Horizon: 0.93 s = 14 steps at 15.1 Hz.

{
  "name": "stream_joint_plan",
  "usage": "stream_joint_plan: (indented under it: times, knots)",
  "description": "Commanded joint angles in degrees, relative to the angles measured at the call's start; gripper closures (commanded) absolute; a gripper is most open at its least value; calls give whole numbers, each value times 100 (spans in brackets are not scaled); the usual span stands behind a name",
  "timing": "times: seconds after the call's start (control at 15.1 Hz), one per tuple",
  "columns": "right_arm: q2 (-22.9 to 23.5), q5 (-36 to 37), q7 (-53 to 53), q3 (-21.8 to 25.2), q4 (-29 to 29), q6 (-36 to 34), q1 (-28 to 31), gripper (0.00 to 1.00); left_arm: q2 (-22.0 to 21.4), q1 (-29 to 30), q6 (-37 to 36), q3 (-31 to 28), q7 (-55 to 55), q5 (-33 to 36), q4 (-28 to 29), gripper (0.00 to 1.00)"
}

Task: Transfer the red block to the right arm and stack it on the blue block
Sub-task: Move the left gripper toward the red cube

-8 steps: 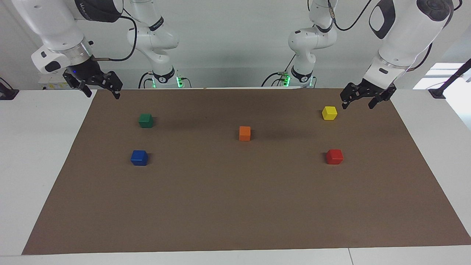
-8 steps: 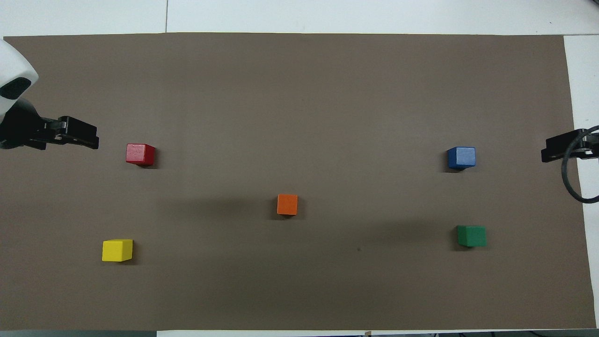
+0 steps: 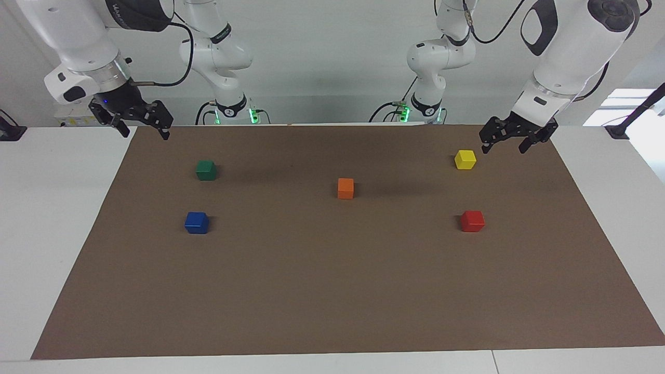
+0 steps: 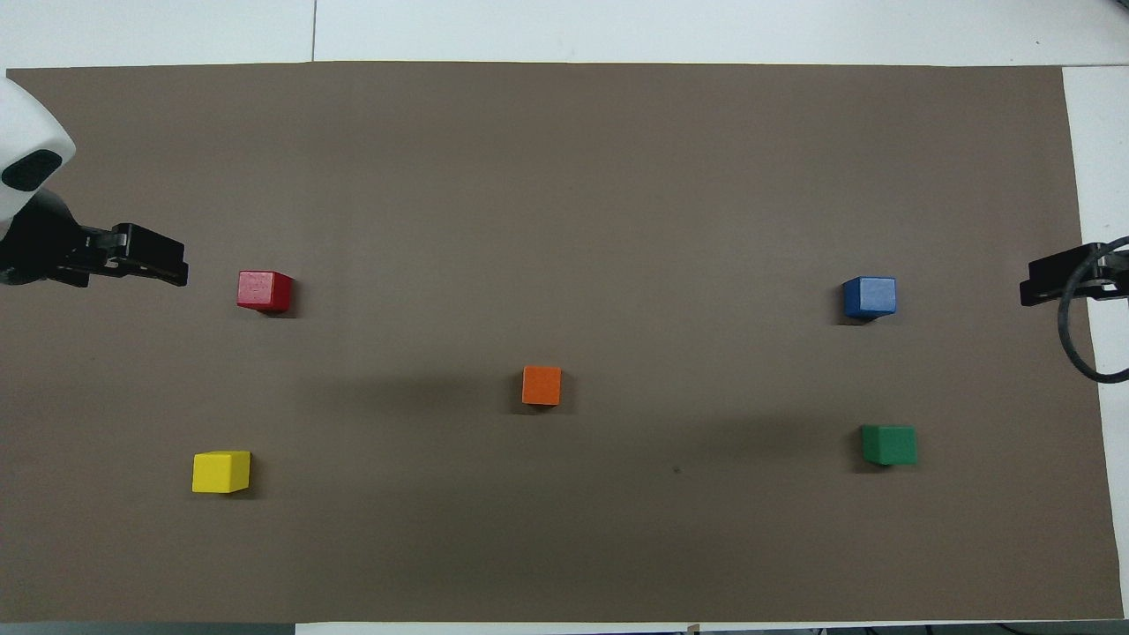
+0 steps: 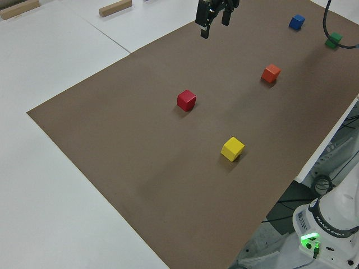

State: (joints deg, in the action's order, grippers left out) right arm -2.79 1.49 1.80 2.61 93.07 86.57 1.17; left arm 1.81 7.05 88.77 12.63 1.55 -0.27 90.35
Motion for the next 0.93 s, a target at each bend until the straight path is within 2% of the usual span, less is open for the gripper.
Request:
stream_joint_plan:
  times: [0.0, 0.2, 0.46, 0.66, 0.86]
  knots:
    - [-82, 0, -136, -59, 53, -70, 77, 0, -234, 17, 252, -6, -32, -96, 264, 0]
    - [-82, 0, -136, -59, 53, -70, 77, 0, -330, 69, 913, -6, -59, -96, 895, 0]
    - [-82, 0, -128, -50, 53, -70, 77, 0, 20, 77, 1493, -6, -85, -96, 1248, 0]
    - [-91, 0, -128, -50, 53, -70, 226, 0, -5, 7, 2492, -6, -85, -96, 2107, 0]
    - [-91, 0, -154, -50, 53, -70, 226, 0, 179, 16, 3056, -6, -137, -35, 2442, 0]
